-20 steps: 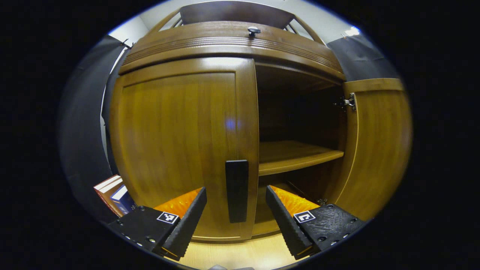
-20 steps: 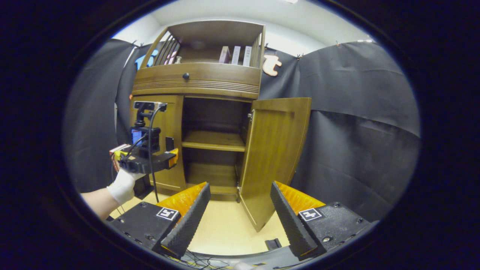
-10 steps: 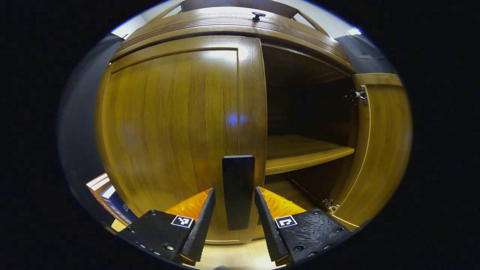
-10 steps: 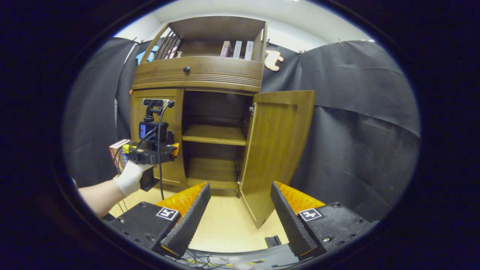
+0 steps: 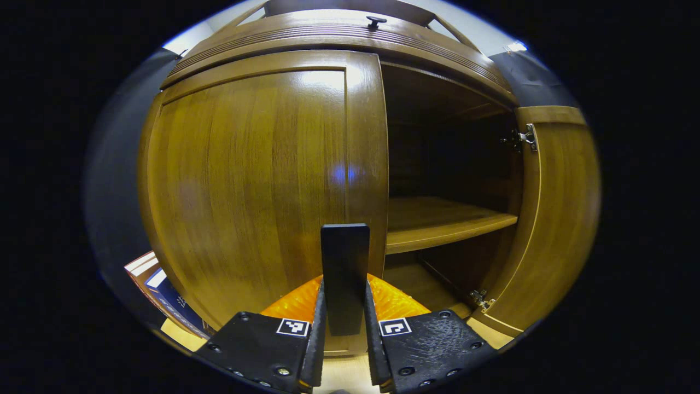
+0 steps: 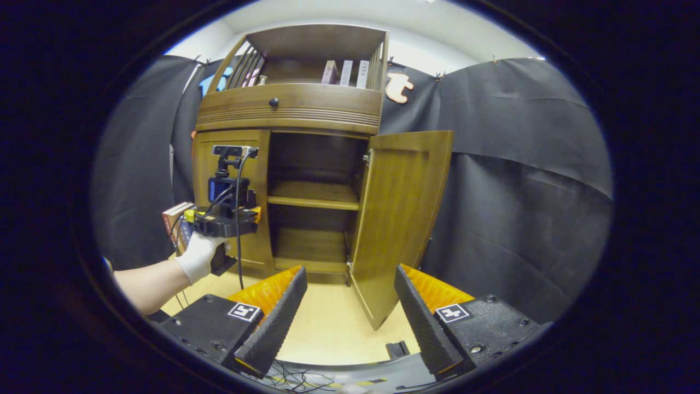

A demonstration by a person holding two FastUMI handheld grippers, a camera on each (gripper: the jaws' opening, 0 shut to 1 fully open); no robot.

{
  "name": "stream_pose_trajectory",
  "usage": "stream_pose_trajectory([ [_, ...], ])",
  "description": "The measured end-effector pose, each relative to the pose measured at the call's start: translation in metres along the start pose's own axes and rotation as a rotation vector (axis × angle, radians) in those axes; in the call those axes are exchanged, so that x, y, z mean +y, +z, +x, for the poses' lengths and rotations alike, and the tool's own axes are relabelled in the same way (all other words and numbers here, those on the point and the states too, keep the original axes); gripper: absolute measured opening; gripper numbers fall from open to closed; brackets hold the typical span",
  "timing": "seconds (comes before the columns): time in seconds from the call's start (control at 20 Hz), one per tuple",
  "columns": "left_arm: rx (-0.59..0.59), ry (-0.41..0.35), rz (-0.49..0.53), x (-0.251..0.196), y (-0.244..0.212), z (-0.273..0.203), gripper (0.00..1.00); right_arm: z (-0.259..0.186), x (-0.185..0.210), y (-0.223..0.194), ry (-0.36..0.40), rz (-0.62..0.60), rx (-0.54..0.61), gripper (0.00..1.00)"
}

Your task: Open the right door of the double-door shoe cabinet with the right hand, and open the left door with the left hand.

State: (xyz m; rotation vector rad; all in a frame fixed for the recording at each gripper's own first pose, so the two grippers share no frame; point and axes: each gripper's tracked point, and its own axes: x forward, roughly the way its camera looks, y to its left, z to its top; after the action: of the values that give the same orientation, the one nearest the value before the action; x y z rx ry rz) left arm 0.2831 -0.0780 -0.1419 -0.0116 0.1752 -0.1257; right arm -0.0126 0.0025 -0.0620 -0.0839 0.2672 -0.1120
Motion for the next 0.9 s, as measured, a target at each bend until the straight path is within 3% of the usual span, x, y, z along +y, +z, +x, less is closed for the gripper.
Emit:
stream_pose_trajectory([
  [0.35, -0.019, -0.005, 0.027, 0.000, -0.002, -0.026, 0.33, -0.012, -0.003, -0.003, 0.006, 0.003, -0.006, 1.00],
  [0.4, -0.020, -0.010, 0.018, -0.001, -0.003, -0.030, 0.32, -0.015, -0.003, -0.004, 0.010, 0.001, -0.007, 1.00],
  [0.45, -0.020, -0.013, 0.012, -0.001, -0.003, -0.033, 0.24, -0.016, -0.003, -0.004, 0.011, 0.000, -0.010, 1.00],
  [0.9, -0.035, -0.026, 0.046, 0.006, -0.007, -0.077, 0.24, -0.018, 0.005, -0.004, 0.041, 0.003, -0.016, 1.00],
])
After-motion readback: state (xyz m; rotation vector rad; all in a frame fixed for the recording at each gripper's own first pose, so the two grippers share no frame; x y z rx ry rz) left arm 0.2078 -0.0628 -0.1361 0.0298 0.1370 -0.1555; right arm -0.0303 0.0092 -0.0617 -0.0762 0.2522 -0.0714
